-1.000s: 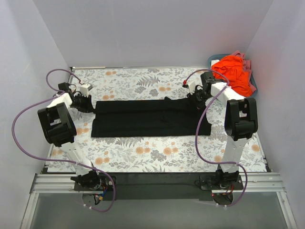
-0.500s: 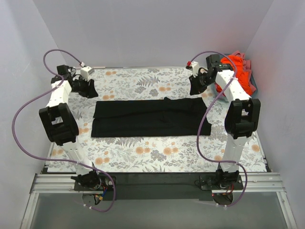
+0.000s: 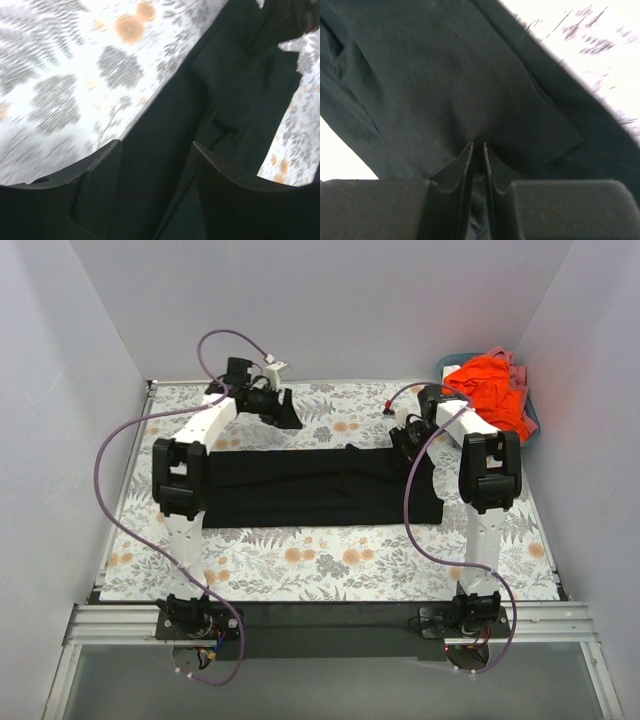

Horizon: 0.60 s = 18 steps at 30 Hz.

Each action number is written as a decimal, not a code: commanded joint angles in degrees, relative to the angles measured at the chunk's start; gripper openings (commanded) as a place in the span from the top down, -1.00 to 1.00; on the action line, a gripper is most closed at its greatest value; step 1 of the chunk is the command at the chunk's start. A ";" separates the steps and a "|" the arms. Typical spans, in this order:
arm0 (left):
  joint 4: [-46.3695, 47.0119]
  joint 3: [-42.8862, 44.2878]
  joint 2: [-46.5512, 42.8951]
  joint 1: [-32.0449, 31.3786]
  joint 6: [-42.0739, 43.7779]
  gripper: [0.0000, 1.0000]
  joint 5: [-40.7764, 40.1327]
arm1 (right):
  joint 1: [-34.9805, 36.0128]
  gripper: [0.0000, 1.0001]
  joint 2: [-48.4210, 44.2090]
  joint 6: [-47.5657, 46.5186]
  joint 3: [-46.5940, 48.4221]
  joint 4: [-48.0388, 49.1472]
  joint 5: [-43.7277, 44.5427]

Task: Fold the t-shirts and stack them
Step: Fold the tshirt

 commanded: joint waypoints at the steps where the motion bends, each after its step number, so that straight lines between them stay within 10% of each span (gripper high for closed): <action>1: 2.99 4.98 3.95 -5.37 -10.68 -0.15 1.80 | 0.10 0.62 -4.93 -1.56 -3.81 -1.12 -2.04; 18: 7.91 12.99 15.21 -18.14 -18.96 -0.14 -4.35 | -2.45 0.35 -7.32 2.64 0.03 -0.68 -0.82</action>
